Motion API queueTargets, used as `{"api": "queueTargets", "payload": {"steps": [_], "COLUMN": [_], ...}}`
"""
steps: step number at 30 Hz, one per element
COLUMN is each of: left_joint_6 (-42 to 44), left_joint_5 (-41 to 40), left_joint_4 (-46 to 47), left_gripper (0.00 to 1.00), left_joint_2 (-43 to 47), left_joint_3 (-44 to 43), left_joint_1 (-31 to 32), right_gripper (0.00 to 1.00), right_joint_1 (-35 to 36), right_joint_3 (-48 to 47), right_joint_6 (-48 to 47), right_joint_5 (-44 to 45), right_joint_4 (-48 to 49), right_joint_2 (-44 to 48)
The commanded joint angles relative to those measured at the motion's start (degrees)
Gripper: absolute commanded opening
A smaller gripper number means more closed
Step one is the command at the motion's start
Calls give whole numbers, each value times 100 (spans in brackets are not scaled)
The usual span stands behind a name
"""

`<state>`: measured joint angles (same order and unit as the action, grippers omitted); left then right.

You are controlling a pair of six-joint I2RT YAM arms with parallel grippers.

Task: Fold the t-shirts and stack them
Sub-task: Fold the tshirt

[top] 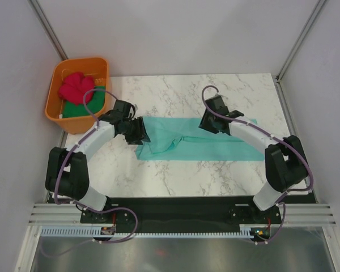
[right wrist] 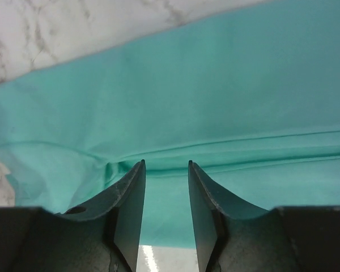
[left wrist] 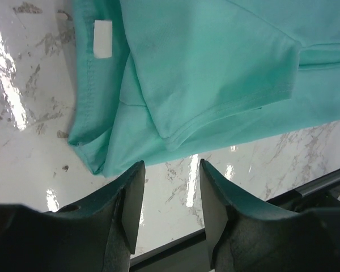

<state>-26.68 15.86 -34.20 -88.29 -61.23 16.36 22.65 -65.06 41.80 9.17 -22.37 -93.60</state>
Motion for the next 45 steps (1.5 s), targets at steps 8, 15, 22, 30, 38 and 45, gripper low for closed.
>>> {"api": "queueTargets", "payload": {"steps": [8,15,22,30,38,45], "left_joint_6": [-400,-364,-680,-971,-1147,-1138], "left_joint_5": [735,515,954,849,419,295], "left_joint_4": [590,642,976,1266,1407,1407], "left_gripper": [53,53,52,47,44,44], "left_joint_2": [436,559,523,287,119,-179], "left_joint_3": [639,771,920,1078,1017,613], "left_joint_1": [-423,-423,-371,-90,166,69], "right_gripper": [46,47,23,0,0,0], "right_joint_1": [1742,1962,1997,1997,1997,2006], "right_joint_3": [-1246,-1106,-649,-719,-763,-719], "right_joint_6": [1339,1392,1340,1015,882,663], "right_joint_5": [278,296,471,630,560,578], "right_joint_4": [-224,-84,-57,-48,-136,-241], "right_joint_2": [-1274,-1512,-1355,-1310,-1134,-1125]}}
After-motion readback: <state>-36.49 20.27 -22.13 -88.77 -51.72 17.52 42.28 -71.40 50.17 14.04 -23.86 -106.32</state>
